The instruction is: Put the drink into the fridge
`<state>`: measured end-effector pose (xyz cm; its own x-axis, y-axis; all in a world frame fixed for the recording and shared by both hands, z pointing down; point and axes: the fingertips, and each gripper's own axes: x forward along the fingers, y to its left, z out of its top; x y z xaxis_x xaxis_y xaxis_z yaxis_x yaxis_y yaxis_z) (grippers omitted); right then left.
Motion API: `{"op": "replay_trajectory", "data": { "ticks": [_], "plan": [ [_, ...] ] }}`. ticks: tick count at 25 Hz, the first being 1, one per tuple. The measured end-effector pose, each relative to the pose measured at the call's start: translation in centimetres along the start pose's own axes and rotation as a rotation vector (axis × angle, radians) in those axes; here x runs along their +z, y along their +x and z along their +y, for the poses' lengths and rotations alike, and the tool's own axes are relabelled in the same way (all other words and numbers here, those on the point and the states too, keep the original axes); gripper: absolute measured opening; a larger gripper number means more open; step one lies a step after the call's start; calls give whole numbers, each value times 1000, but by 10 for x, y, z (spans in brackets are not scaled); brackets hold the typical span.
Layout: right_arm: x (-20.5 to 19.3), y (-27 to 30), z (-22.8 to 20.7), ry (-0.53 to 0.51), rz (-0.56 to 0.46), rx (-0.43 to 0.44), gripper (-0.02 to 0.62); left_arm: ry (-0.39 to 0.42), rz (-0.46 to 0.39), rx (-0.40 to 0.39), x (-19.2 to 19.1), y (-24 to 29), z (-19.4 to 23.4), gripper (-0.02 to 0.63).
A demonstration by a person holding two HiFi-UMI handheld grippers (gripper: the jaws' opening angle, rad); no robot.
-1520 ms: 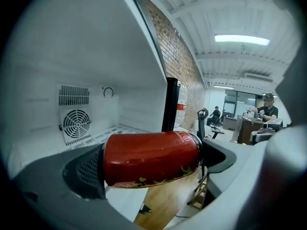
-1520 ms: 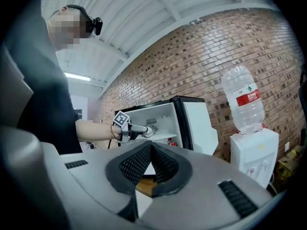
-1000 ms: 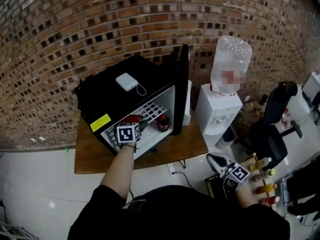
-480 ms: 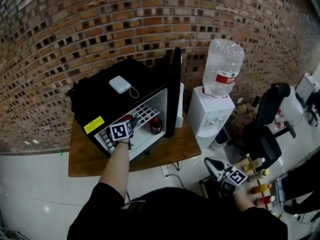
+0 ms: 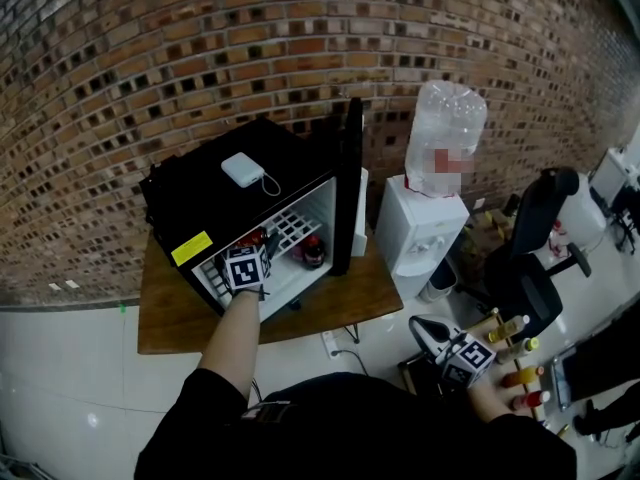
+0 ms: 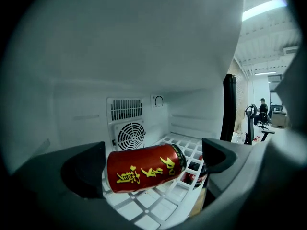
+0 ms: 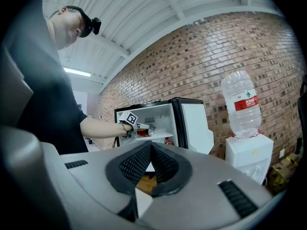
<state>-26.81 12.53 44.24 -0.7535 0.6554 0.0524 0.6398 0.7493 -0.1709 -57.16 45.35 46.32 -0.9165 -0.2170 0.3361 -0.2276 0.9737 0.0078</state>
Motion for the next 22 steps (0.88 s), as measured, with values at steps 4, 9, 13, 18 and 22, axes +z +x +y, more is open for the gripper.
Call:
{"op": "replay_trajectory", "data": {
  "ticks": [4, 9, 13, 18, 22],
  "plan": [
    [4, 1, 4, -11, -7, 9, 3, -8, -47, -123, 6, -26, -34, 604],
    [6, -2, 9, -21, -7, 10, 4, -39, -128, -429, 8, -81, -103, 585],
    [9, -7, 11, -31, -14, -1, 3, -11, -263, -676, 13, -144, -144, 446],
    [8, -15, 14, -40, -9, -17, 5, -115, -284, -881, -14, -194, -171, 187],
    [7, -16, 19, -28, -13, -21, 3, -179, -280, -965, -24, -212, -180, -6]
  ]
}}
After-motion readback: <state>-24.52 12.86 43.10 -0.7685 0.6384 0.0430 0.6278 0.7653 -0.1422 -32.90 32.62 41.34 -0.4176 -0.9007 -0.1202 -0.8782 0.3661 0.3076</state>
